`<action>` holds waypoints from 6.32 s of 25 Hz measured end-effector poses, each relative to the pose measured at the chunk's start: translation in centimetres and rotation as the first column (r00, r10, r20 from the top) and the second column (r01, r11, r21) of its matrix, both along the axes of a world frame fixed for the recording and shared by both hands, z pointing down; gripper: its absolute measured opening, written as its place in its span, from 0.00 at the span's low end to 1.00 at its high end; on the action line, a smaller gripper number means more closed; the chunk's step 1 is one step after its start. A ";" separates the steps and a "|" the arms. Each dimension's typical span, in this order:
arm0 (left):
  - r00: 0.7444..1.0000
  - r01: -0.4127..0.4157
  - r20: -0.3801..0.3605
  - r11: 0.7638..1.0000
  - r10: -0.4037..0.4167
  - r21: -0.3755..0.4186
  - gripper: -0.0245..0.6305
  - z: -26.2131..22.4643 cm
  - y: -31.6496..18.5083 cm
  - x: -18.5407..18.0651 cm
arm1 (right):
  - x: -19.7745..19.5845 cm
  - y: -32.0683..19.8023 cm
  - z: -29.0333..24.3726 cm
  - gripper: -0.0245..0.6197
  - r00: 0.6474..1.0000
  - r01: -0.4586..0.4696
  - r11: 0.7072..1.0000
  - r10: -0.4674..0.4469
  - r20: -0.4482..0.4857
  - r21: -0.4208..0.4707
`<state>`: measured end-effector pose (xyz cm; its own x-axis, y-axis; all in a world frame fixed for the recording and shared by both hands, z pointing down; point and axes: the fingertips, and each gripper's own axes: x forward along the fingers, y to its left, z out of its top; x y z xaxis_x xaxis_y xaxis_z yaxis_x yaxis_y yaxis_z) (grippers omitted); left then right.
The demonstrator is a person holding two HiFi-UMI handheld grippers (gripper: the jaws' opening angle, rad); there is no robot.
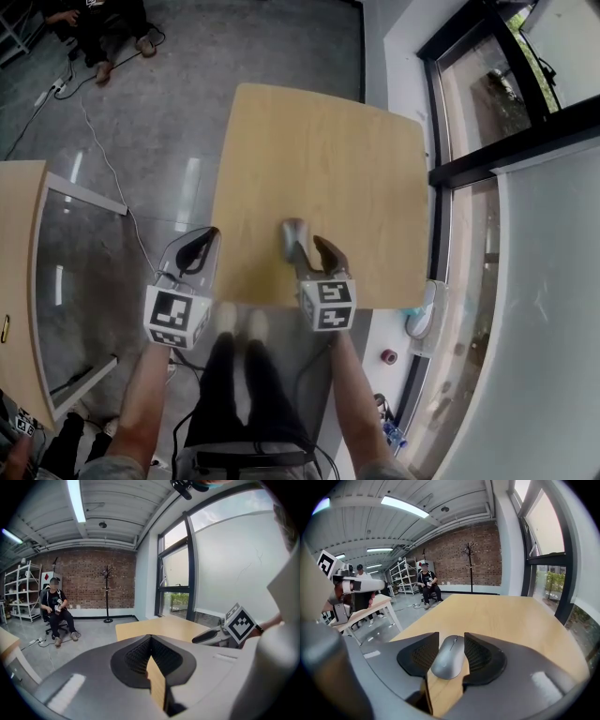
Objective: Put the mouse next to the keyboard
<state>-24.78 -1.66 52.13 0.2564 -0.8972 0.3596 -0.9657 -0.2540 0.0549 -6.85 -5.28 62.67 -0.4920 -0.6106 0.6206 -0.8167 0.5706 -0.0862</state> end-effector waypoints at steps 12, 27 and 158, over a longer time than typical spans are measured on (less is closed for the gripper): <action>1.000 -0.019 -0.021 0.999 0.018 -0.037 0.04 2.7 -0.2 0.0 | -1.7 -1.3 4.6 0.52 0.997 -0.043 0.994 0.036 -0.069 -0.103; 0.999 -0.023 -0.023 0.998 0.022 -0.054 0.04 3.3 -0.2 -0.5 | -2.1 -1.5 6.6 0.57 0.987 -0.095 0.986 0.076 -0.140 -0.140; 0.992 -0.119 0.030 0.990 0.121 -0.074 0.04 1.6 -6.2 18.3 | 24.1 -5.1 -1.6 0.53 0.968 -0.227 0.974 0.228 -0.102 0.019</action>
